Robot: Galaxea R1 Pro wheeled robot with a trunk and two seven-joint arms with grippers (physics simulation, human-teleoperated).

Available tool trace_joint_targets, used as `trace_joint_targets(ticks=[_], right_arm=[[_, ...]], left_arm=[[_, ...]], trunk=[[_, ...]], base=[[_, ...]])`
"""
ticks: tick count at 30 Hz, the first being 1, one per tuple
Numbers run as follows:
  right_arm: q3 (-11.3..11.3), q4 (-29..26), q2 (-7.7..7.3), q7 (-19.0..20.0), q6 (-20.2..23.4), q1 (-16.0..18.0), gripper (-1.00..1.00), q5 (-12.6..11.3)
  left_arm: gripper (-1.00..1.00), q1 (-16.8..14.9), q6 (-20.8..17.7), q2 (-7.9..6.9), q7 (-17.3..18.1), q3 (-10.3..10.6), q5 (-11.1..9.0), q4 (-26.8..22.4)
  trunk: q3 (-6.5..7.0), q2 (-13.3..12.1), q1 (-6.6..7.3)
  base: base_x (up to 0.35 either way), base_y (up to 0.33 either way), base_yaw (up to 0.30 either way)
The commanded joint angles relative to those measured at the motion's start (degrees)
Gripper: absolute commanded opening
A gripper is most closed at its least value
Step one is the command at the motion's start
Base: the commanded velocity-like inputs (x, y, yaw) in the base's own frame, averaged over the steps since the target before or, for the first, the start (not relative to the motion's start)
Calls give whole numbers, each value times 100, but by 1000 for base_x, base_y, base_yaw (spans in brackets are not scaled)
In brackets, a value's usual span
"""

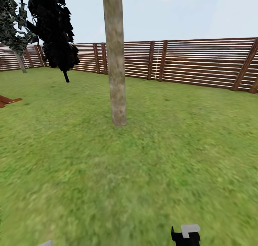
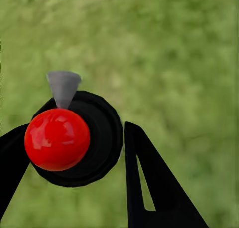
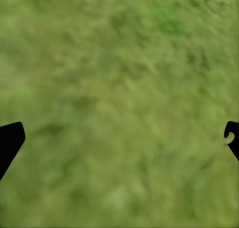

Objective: In the garden, pick up the pesticide atomizer on the floor and spray pesticide onto both trees until each tree trunk is fully covered.

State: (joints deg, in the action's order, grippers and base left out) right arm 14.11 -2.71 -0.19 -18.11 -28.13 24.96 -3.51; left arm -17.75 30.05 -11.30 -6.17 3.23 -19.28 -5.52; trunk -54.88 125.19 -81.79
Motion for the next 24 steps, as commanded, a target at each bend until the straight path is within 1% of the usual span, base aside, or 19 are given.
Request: trace_joint_targets(ticks=[1,4,6,21,24], right_arm=[[-3,15,1,0,0,0,100,0],[-4,20,1,0,0,0,100,0],[-4,22,1,2,0,0,100,0],[20,26,-5,16,0,0,100,27],[14,25,-3,10,0,0,100,26]], left_arm=[[-100,0,1,-2,-3,1,2,-1],[-100,7,1,-10,-1,-4,-9,-2],[-100,8,4,-5,1,-6,-13,-5],[-100,18,1,-13,2,-50,-59,-11],[-100,18,1,-13,2,-47,-59,-11]], trunk=[[0,0,0],[0,0,0],[0,0,0],[0,0,0],[0,0,0]], base=[[340,0,242],[340,0,243],[340,0,90],[340,0,4],[340,0,133]])
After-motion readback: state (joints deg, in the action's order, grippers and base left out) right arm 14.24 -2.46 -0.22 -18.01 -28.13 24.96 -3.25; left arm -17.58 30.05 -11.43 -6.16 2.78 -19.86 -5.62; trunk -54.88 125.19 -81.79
